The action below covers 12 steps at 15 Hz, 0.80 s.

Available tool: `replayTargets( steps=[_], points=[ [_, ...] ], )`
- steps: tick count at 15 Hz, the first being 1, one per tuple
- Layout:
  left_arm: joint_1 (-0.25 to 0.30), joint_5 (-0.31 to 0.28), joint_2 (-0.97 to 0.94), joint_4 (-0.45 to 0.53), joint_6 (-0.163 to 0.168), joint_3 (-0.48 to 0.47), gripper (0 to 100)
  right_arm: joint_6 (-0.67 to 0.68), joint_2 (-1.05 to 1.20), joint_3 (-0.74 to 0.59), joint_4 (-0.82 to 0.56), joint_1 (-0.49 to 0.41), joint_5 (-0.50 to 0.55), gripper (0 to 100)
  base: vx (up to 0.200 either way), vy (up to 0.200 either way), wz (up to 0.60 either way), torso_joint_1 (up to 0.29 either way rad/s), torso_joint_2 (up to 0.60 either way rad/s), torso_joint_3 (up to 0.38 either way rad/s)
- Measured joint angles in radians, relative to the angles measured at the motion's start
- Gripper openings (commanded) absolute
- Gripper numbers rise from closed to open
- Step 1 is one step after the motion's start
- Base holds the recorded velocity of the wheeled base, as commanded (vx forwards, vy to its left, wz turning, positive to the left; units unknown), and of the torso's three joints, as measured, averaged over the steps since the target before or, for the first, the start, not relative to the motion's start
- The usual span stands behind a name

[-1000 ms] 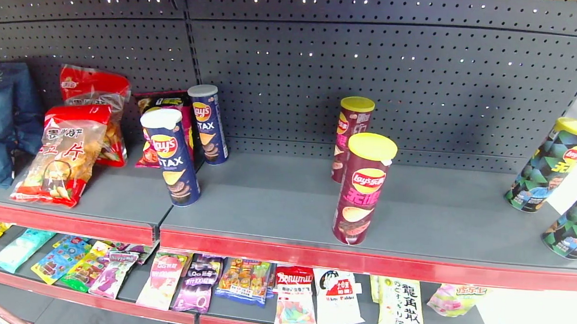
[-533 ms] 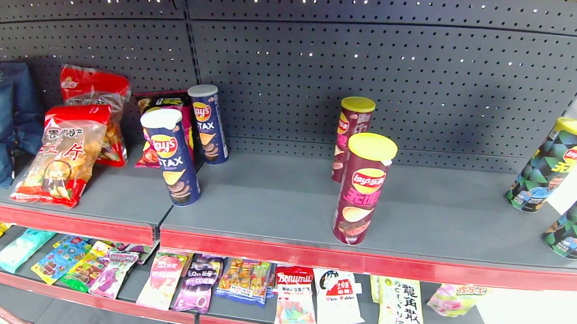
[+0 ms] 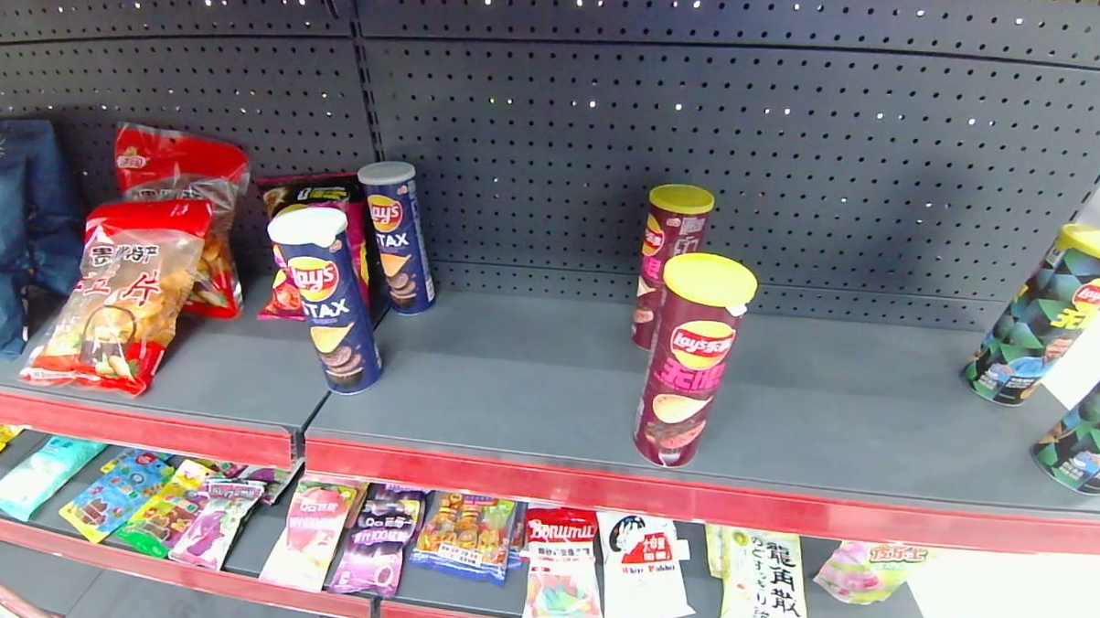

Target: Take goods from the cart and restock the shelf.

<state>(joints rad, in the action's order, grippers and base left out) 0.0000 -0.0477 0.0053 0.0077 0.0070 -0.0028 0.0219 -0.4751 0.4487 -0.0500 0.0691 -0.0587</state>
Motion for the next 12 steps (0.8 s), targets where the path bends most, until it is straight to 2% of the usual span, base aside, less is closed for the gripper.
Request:
replayTargets(
  steps=[1, 3, 6, 10, 12],
  points=[
    [0.000, 0.000, 0.000, 0.000, 0.000, 0.000, 100, -0.003, -0.109, 0.058, -0.002, 0.029, 0.003, 100, 0.000, 0.000, 0.00, 0.000, 0.00, 0.000],
    [0.000, 0.000, 0.000, 0.000, 0.000, 0.000, 100, -0.009, -0.320, 0.136, -0.008, 0.142, 0.014, 100, 0.000, 0.000, 0.00, 0.000, 0.00, 0.000],
    [0.000, 0.000, 0.000, 0.000, 0.000, 0.000, 100, -0.004, -0.584, 0.177, 0.008, 0.282, 0.037, 100, 0.000, 0.000, 0.00, 0.000, 0.00, 0.000],
    [0.000, 0.000, 0.000, 0.000, 0.000, 0.000, 100, -0.002, -0.875, 0.189, 0.190, 0.331, 0.059, 100, 0.000, 0.000, 0.00, 0.000, 0.00, 0.000],
    [0.000, 0.000, 0.000, 0.000, 0.000, 0.000, 100, -0.004, -0.977, 0.199, 0.233, 0.340, 0.068, 100, 0.000, 0.000, 0.00, 0.000, 0.00, 0.000]
  ],
)
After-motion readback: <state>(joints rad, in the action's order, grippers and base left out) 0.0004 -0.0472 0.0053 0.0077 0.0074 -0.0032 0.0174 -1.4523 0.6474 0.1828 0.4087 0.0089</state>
